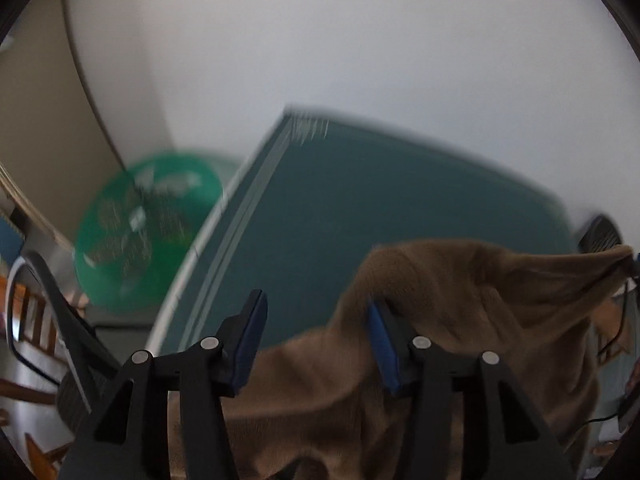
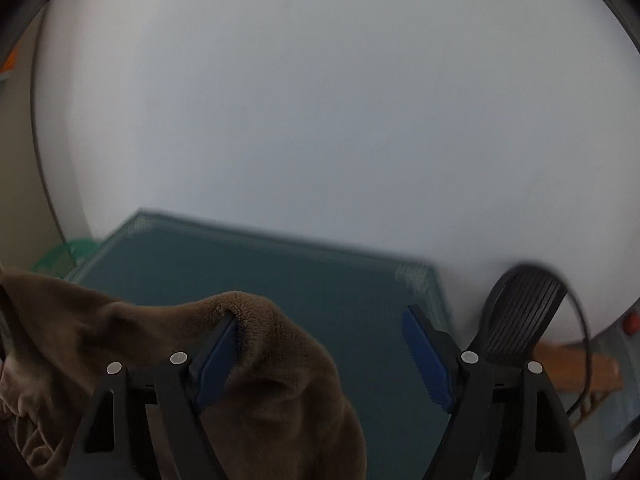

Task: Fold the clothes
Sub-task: 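Hold the blanket up with both grippers and lower it toward the table, then release the blanket with both grippers, dropping it onto the table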

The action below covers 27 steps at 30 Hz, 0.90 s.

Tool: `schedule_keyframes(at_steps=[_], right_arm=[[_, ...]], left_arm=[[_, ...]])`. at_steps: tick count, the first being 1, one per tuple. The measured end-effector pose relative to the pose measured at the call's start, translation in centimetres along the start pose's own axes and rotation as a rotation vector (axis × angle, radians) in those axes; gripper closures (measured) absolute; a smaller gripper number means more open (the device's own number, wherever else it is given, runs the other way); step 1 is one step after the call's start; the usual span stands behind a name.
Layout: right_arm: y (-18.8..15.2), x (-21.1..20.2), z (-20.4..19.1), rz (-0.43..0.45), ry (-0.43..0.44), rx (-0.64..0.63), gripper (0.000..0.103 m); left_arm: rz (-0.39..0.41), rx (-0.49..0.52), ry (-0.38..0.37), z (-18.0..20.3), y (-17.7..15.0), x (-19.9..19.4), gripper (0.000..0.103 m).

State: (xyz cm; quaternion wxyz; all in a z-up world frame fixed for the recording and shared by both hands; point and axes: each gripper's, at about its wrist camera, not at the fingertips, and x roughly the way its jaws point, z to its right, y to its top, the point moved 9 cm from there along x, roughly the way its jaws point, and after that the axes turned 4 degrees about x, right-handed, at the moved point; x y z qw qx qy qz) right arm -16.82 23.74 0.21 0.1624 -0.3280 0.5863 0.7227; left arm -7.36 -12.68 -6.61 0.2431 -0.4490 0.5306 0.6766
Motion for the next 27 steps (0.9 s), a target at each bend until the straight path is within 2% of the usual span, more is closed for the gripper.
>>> schedule_keyframes(at_steps=[4,8,12,15,20,22,24,25,27], right_arm=[[-2.7,2.5,-0.2,-0.092,-0.011,0.006,0.022],[-5.5,3.0,1.3,-0.144,-0.041,0.050,0.022],[-8.0,2.4,4.8,-0.184,-0.057,0.173,0.022],[-9.5,1.9,5.5,-0.216,-0.039,0.236,0.022],[-11.8,1.0,3.6,-0.259,0.007,0.183,0.022],[-12.8,0.5,2.3,-0.274,0.024,0.133,0.022],[-13.9,-0.1,0.8,-0.295,0.053,0.094,0.022],[-14.5,-0.3,0.1,-0.308,0.070,0.082,0.022],[-15.6,-0.6,-0.7,-0.329,0.099,0.059,0.022]], left_arm=[[-0.110,-0.022,0.018,-1.3,-2.4,4.4,0.040],[-0.164,-0.014,0.040,-2.9,-4.3,5.8,0.036],[-0.194,-0.049,0.029,-5.3,-6.7,5.4,0.033],[-0.211,-0.074,0.017,-7.3,-8.6,4.5,0.032],[-0.198,-0.096,-0.076,-8.0,-11.1,1.6,0.024],[-0.204,-0.054,-0.113,-6.9,-12.2,1.0,0.023],[-0.216,0.034,-0.122,-5.3,-13.3,1.0,0.022],[-0.217,0.081,-0.101,-4.6,-13.8,1.3,0.022],[-0.206,0.189,-0.013,-3.5,-14.9,2.2,0.022]])
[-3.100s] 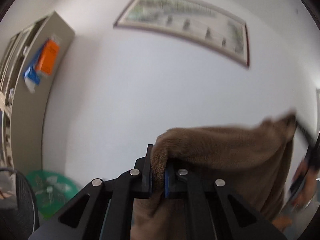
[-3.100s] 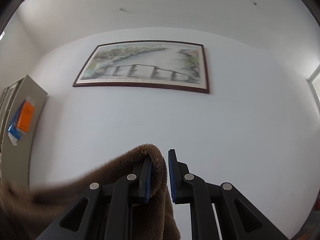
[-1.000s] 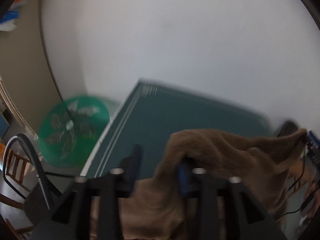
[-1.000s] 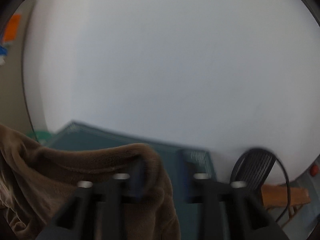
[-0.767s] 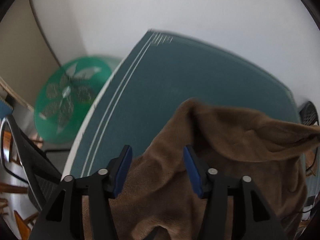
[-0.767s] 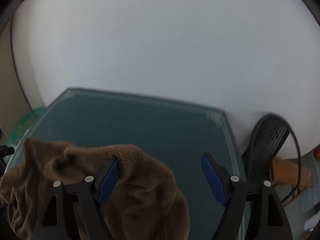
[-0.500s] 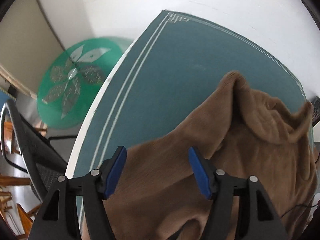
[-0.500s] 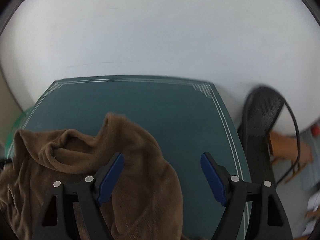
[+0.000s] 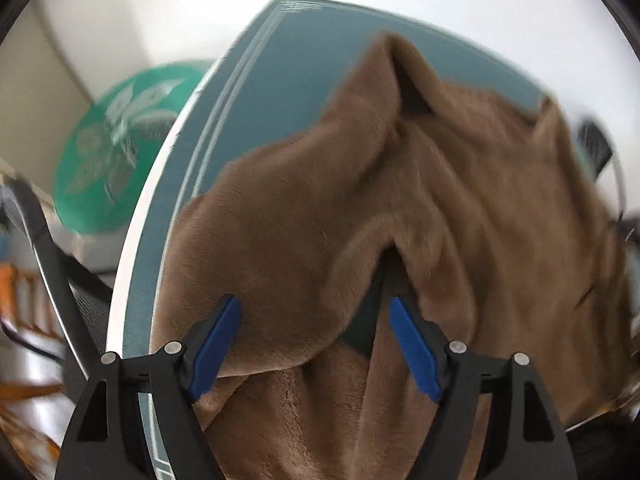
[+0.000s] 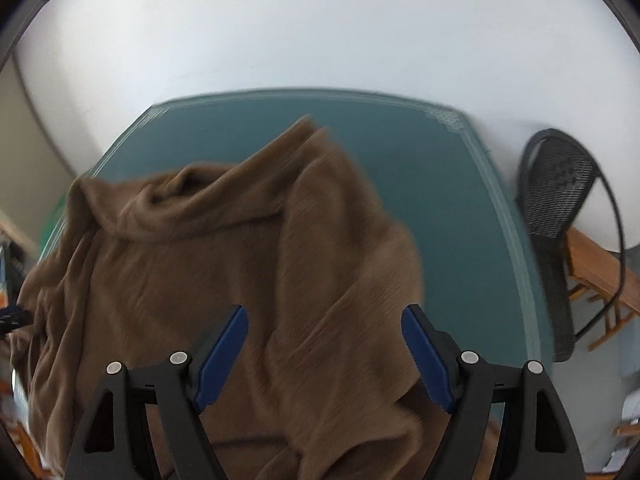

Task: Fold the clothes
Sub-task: 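Release the blanket with both grippers, dropping it onto the table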

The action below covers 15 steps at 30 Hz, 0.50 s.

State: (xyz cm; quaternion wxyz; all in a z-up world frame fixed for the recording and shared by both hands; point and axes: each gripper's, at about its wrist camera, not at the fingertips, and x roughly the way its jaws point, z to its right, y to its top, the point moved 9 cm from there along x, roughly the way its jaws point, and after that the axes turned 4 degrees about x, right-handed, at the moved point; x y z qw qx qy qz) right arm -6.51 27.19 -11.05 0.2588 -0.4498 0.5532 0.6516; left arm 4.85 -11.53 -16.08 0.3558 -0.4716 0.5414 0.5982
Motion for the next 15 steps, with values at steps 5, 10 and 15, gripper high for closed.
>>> schedule_keyframes(at_steps=[5,10,15], right_arm=[[-2.3,-0.4,-1.0,-0.021,0.022,-0.037,0.022],[-4.3,-1.0,-1.2,-0.035,0.021,-0.033,0.022],[-4.8,-2.0,-0.9,-0.012,0.004,-0.032,0.022]], left_arm=[[0.062,0.038,0.282,-1.3,0.7,1.7,0.019],[0.118,-0.219,0.397,-6.5,4.0,1.9,0.019],[0.243,-0.281,0.424,-10.8,8.4,-1.8,0.020]])
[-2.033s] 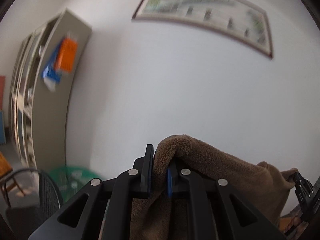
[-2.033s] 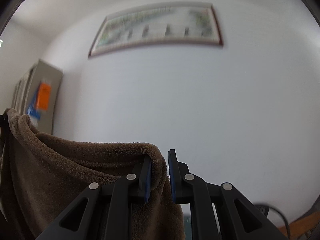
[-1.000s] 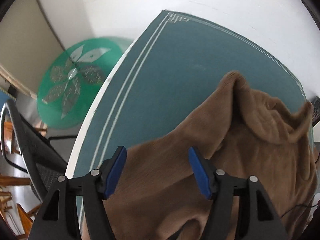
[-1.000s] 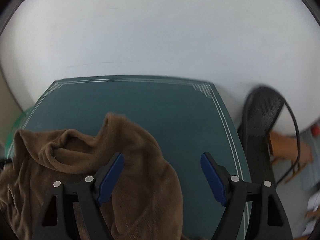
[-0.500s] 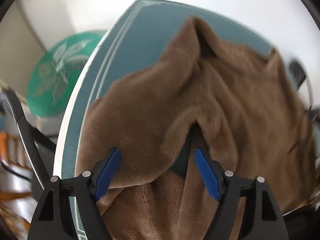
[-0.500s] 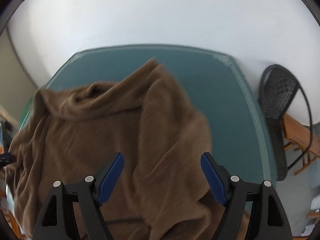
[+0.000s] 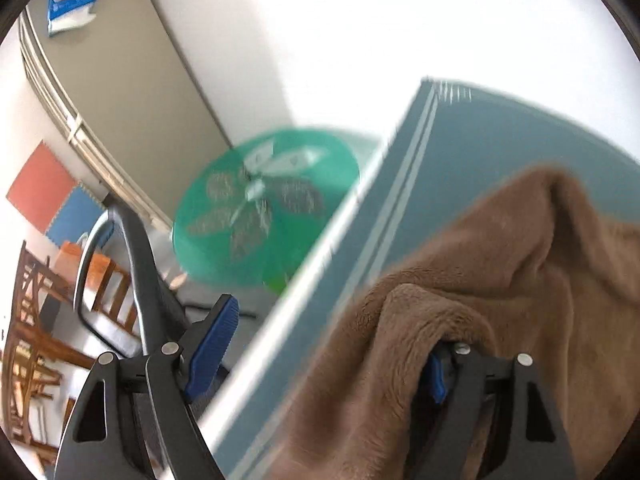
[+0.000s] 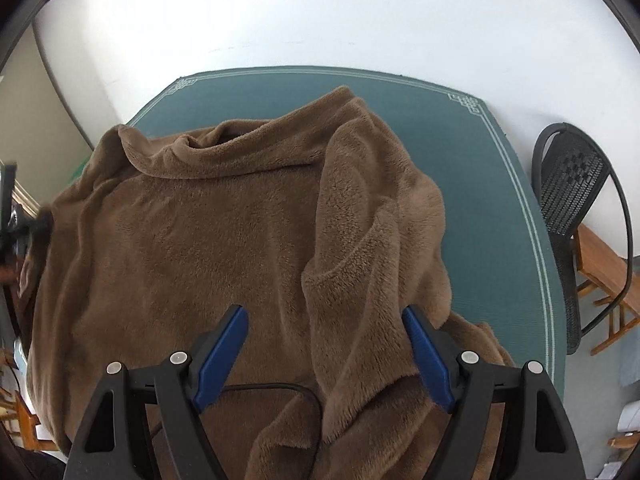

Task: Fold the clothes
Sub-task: 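Release the blanket with both grippers, dropping it onto the table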

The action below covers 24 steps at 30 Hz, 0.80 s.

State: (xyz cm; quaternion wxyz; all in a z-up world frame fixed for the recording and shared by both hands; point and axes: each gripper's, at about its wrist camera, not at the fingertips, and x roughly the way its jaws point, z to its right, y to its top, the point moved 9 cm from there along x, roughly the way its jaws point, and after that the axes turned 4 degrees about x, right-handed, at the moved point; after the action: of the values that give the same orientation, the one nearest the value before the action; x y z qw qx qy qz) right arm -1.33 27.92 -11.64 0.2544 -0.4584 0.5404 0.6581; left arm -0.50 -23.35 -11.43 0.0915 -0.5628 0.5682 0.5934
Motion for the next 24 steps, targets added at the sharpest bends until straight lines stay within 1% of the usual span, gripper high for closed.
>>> schedule_keyframes(at_steps=[2,5,8,9,11,14,16,19,21,24], right_arm=[[-0.6,-0.3,1.0,0.005,-0.014,0.011,0.022],[-1.9,-0.7,3.3,-0.013,-0.026,0.081,0.022],[-3.4,-0.7,5.9,-0.040,-0.030,0.173,0.022],[-3.9,-0.6,6.7,-0.048,-0.033,0.202,0.022],[-4.8,-1.0,8.3,-0.054,-0.041,0.239,0.022],[-6.0,-1.7,10.4,-0.051,-0.064,0.269,0.022],[-6.8,-2.3,11.8,-0.046,-0.080,0.280,0.022],[-8.3,-3.2,14.2,-0.048,-0.103,0.305,0.022],[-9.4,-3.4,15.0,-0.054,-0.086,0.324,0.022],[-11.1,-3.6,15.5,-0.067,-0.041,0.332,0.022]], left_arm=[[0.044,0.031,0.028,-0.7,1.9,-0.6,0.020],[0.068,0.047,0.085,-2.7,3.6,0.0,0.019],[-0.006,0.064,0.093,-3.2,3.2,1.5,0.019],[-0.036,0.088,0.093,-3.0,2.7,1.9,0.019],[-0.058,0.137,0.121,-2.8,1.6,1.8,0.019],[-0.094,0.166,0.154,-2.4,-0.3,1.3,0.019],[-0.113,0.139,0.148,-2.8,-1.7,0.5,0.019],[-0.125,0.060,0.117,-3.5,-3.8,-1.3,0.019],[-0.126,0.017,0.108,-3.9,-4.9,-2.5,0.019],[-0.118,-0.017,0.106,-4.0,-6.8,-4.4,0.019]])
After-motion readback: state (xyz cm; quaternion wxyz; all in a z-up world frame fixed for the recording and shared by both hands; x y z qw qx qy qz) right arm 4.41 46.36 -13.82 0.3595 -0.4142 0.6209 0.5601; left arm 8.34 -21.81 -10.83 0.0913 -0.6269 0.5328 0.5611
